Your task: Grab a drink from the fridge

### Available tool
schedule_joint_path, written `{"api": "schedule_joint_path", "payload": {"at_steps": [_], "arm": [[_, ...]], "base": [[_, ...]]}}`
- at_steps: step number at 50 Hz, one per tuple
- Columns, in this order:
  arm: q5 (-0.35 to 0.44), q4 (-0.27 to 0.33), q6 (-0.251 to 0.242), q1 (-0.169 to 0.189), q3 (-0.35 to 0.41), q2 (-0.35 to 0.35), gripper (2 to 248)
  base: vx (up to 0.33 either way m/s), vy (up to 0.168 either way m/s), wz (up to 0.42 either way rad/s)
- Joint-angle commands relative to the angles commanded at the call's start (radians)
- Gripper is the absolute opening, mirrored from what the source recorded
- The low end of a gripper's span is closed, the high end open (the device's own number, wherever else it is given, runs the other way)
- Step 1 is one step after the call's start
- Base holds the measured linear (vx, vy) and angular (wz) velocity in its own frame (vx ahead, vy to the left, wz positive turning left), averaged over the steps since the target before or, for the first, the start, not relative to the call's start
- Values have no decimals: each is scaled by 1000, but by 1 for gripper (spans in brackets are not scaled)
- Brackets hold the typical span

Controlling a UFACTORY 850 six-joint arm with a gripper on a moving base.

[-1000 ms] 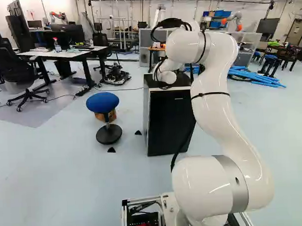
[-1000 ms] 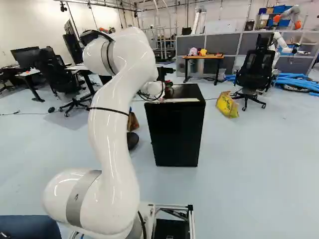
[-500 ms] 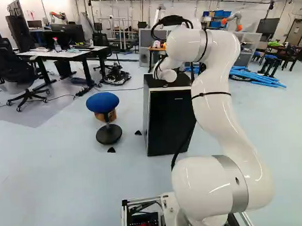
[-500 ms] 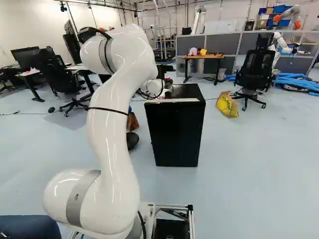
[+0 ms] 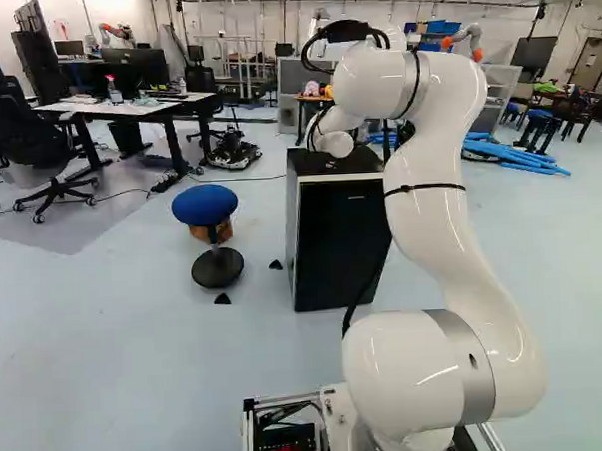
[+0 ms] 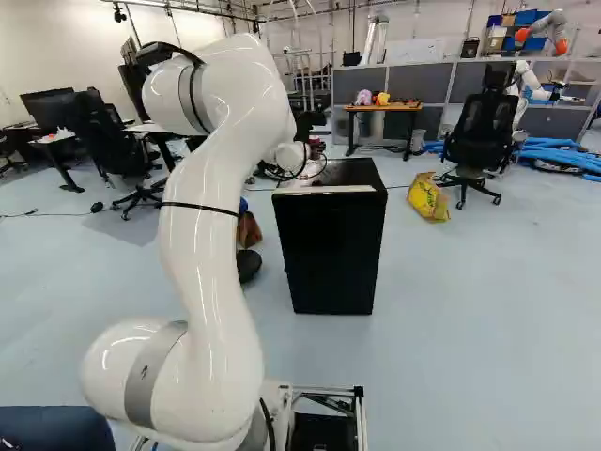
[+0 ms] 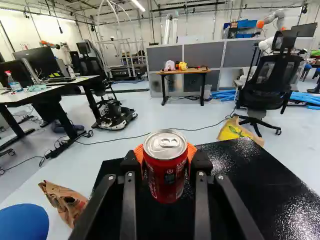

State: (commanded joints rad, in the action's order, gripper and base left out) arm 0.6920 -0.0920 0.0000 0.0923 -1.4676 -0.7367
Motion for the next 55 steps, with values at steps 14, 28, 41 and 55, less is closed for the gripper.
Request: {"api": "schedule_joint_path", "payload": {"at_steps": [14,28,41,55], "arm": [[0,0,0,0,3,2,100],[3,2,0,-2,27,20,100],[9,5,0,-5,68,50,100],[17,9,0,-9,133,98,100]], "base": [[0,0,0],[0,0,0],[0,0,0],[0,0,0]]}}
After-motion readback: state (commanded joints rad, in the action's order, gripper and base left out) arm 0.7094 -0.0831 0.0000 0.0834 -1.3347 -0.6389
